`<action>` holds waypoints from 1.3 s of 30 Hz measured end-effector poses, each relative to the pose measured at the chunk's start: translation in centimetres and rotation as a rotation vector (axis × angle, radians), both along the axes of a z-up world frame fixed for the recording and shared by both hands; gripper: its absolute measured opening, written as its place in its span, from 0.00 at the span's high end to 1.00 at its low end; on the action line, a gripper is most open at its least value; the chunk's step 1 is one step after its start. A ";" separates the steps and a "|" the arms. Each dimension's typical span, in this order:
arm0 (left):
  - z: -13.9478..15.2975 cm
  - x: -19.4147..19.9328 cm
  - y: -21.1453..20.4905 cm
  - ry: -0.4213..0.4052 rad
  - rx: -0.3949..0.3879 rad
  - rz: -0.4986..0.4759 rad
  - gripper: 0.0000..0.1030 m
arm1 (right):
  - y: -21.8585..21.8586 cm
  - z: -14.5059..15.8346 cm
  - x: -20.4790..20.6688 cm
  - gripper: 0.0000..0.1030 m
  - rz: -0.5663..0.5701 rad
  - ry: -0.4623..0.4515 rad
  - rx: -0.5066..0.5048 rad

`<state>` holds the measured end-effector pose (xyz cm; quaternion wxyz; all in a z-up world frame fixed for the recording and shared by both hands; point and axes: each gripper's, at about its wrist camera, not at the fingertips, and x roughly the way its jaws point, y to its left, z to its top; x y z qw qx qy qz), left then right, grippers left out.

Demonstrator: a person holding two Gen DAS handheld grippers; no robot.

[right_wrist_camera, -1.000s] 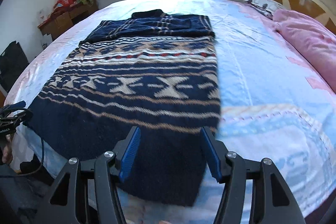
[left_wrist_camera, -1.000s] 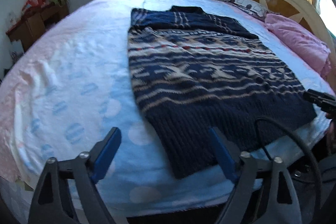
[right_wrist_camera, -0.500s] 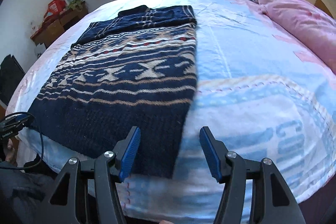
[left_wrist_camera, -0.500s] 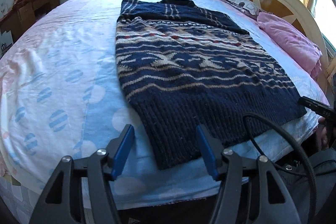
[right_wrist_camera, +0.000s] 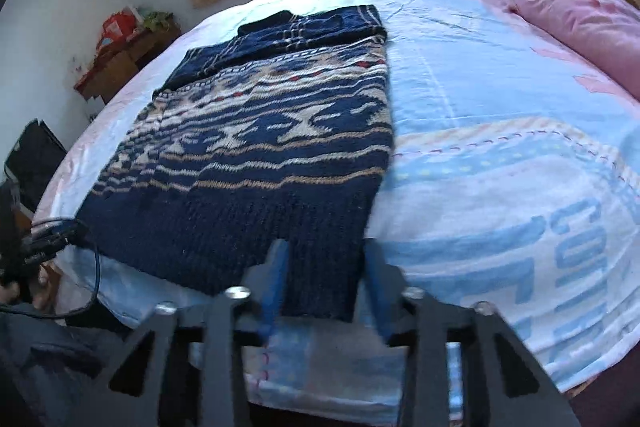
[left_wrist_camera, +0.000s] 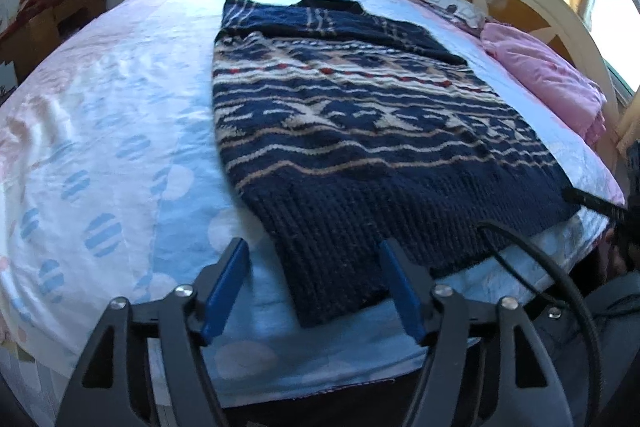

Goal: Fold small clothes
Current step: 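Close both tools on the patterned hem, then lift the hem with both tools and fold it over toward the collar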

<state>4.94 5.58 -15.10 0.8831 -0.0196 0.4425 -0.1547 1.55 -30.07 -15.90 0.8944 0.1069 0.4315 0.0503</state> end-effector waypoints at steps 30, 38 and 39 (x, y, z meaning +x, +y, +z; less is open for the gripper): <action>9.4 9.0 5.4 -0.192 -0.395 0.088 0.92 | -4.4 10.2 6.3 0.94 -0.005 -0.244 0.522; 10.1 11.9 5.1 -0.208 -0.392 0.088 0.92 | -4.2 11.4 9.6 0.94 -0.003 -0.258 0.525; 10.3 12.2 5.0 -0.212 -0.387 0.089 0.92 | -4.2 11.4 10.1 0.94 -0.006 -0.256 0.524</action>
